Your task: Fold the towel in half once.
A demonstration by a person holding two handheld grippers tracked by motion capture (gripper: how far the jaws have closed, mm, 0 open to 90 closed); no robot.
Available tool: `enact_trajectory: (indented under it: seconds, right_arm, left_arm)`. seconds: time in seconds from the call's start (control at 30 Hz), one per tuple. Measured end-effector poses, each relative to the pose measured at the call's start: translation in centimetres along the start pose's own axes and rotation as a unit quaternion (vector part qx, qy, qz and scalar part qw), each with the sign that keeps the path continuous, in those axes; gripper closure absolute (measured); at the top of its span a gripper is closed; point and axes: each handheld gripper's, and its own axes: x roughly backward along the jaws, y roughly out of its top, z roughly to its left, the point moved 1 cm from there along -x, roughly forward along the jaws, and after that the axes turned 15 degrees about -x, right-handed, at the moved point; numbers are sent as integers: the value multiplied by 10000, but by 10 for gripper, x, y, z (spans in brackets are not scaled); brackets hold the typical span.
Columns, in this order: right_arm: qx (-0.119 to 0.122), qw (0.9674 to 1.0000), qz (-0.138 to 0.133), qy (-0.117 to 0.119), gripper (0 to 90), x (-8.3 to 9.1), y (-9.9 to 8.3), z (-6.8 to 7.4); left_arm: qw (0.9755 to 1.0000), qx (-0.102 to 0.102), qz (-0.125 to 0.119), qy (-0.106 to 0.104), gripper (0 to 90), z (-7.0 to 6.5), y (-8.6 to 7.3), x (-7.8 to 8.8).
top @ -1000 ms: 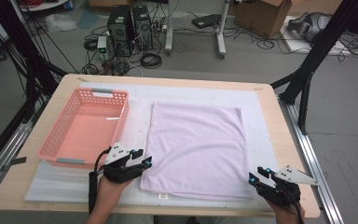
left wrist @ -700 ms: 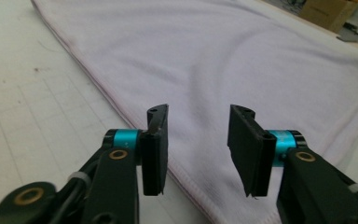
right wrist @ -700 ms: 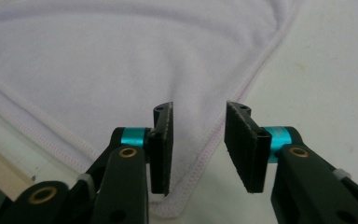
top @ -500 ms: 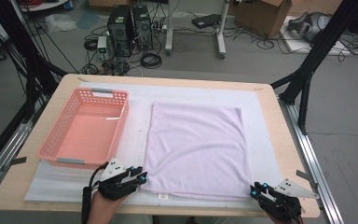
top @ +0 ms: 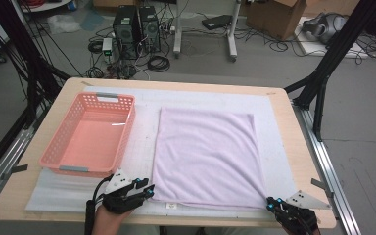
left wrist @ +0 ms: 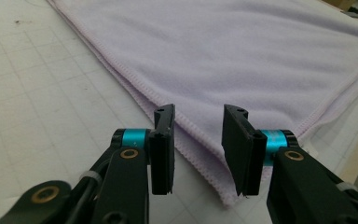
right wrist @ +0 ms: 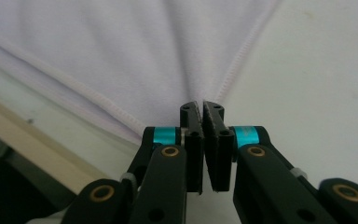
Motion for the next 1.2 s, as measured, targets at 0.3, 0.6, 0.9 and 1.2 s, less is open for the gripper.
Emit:
enact_trajectory:
  seconds: [0.3,0.6,0.9,1.2]
  right_arm:
    - [-26,9998,-203,52,718,-1,3,3]
    - [-10,10000,-49,-2,729,-11,0,4]
    - [-43,9999,-83,133,855,-2,1,7]
    - [-362,9992,-157,36,636,9,-3,2]
  left_arm:
    - [9988,-285,385,-22,677,-9,2,-12]
    - [9963,-581,531,354,866,-19,3,-12]
    - [9994,-195,227,147,866,-8,2,7]
    - [9989,-139,320,302,610,-10,-2,12]
